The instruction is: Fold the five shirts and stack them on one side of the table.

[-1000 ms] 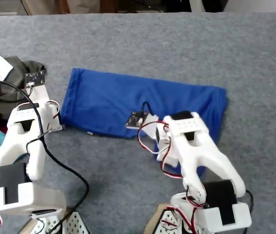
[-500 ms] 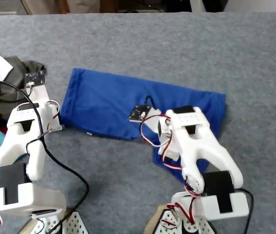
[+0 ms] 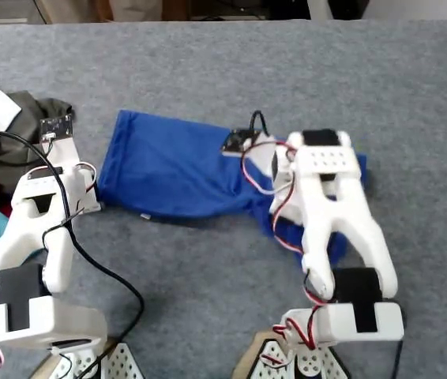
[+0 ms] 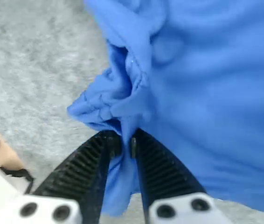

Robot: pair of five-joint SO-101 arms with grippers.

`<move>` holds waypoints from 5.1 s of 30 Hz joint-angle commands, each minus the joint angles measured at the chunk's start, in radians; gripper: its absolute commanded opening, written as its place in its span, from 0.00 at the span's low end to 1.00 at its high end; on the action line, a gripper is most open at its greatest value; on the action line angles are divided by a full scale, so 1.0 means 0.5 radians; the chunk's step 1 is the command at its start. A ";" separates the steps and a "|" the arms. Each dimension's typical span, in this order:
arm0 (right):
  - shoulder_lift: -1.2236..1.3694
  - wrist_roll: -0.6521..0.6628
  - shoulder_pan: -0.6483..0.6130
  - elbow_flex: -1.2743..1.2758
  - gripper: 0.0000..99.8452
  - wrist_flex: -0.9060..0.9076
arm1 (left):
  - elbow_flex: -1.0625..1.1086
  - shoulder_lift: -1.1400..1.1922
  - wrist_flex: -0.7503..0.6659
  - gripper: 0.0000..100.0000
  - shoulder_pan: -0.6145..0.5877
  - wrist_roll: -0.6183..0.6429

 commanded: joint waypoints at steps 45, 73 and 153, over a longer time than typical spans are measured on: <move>0.477 0.381 0.238 -0.888 0.00 0.463 | -0.009 -0.075 -0.018 0.02 -0.003 -0.021; 1.060 0.359 0.339 -1.379 0.01 -0.273 | -0.009 -0.075 -0.021 0.02 0.000 -0.025; 0.483 -0.270 0.315 0.054 0.00 -0.709 | -0.488 0.290 0.322 0.02 0.939 0.258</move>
